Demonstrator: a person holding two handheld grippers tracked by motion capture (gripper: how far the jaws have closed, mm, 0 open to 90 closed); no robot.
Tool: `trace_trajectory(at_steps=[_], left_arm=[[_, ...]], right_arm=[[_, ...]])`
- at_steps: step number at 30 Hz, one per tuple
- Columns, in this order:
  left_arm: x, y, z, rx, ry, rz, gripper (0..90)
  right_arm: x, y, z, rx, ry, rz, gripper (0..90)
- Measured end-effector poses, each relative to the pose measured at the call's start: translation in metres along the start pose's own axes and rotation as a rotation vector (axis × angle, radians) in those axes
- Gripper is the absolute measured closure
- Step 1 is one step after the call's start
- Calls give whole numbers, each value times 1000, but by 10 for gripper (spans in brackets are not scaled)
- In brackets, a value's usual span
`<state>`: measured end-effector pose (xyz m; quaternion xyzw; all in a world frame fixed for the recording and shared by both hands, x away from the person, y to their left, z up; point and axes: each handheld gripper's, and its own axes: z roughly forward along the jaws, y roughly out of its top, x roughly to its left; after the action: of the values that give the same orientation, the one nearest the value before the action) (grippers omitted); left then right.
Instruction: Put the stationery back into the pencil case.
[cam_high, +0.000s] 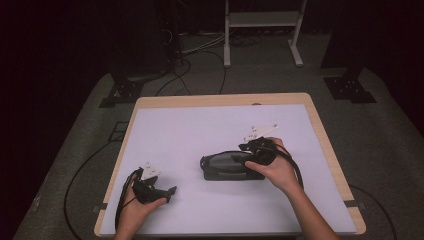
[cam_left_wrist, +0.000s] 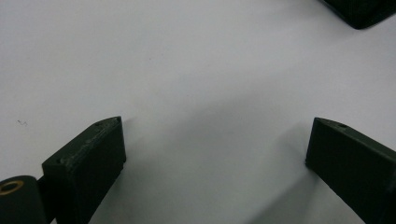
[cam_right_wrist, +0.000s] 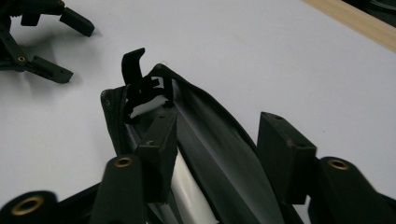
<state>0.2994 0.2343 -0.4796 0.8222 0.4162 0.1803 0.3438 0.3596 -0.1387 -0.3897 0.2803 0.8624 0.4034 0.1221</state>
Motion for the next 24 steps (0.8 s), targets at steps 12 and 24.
trace_trajectory(at_steps=[12, 24], left_arm=[[0, 0, 0, 0, 1, 6, 40], [0, 0, 0, -1, 1, 5, 40]], right_arm=[[-10, -11, -15, -45, -48, 51, 246], [-19, -30, -29, -43, -106, 100, 205]])
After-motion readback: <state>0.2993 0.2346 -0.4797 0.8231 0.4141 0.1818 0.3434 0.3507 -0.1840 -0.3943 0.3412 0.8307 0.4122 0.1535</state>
